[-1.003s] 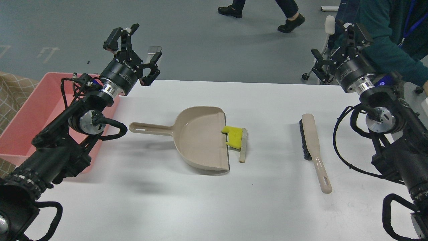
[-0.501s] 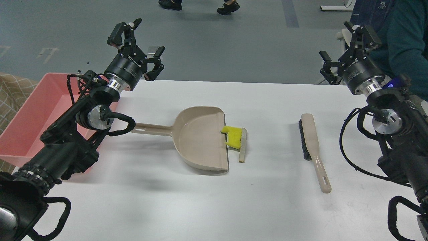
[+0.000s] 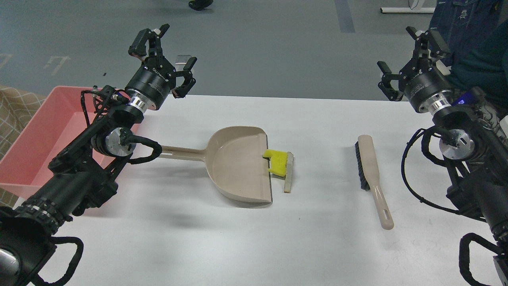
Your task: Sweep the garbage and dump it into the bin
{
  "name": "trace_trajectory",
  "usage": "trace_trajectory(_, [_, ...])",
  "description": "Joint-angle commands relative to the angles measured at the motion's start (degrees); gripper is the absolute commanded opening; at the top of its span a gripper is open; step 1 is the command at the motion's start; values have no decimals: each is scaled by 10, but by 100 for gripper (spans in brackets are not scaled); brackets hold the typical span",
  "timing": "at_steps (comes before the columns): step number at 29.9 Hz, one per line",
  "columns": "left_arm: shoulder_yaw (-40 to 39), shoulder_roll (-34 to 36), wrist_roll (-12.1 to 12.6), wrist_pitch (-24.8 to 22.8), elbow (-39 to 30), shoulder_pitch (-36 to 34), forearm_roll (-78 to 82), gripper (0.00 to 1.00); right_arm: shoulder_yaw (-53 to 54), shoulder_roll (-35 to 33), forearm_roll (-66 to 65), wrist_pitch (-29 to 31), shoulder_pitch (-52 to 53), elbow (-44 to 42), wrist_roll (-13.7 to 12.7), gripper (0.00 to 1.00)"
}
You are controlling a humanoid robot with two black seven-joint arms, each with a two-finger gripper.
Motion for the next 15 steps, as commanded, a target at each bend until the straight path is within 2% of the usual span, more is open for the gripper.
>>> trace_trajectory(1, [1, 4, 1, 1, -7, 0, 1, 99, 0, 0, 0, -3, 0, 1, 0, 100])
trace_trajectory(6, [2, 11, -5, 7, -14, 2, 39, 99, -1, -1, 0, -3, 0, 1, 0, 100])
trace_trajectory(9, [3, 16, -42, 12, -32, 6, 56, 99, -2, 0, 0, -3, 0, 1, 0, 100])
trace_trajectory(10, [4, 16, -47, 12, -34, 7, 55, 99, -2, 0, 0, -3, 0, 1, 0, 100])
trace_trajectory(15, [3, 16, -40, 11, -38, 12, 49, 99, -4, 0, 0, -3, 0, 1, 0, 100])
